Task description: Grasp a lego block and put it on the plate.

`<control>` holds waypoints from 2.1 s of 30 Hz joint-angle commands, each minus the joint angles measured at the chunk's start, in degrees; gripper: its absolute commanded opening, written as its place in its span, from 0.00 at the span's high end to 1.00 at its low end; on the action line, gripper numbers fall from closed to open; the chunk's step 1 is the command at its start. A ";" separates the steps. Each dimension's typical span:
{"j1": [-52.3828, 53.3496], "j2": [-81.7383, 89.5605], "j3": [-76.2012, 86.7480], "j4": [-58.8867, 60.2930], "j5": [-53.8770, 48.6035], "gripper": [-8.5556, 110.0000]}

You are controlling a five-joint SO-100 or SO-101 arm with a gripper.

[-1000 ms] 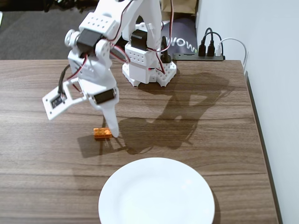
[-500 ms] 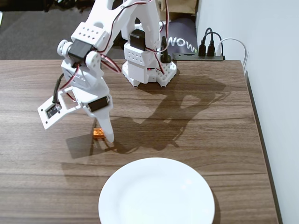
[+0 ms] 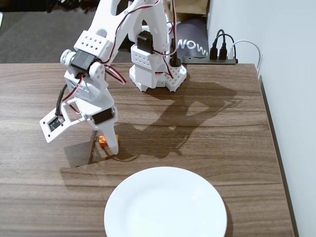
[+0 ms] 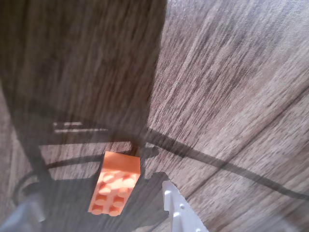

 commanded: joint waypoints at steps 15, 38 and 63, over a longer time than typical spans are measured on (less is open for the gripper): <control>-1.58 -1.58 -0.18 -2.55 0.00 0.84; -8.88 6.24 -2.11 -0.97 -6.33 0.87; -26.19 14.77 -10.28 -1.93 -20.74 0.88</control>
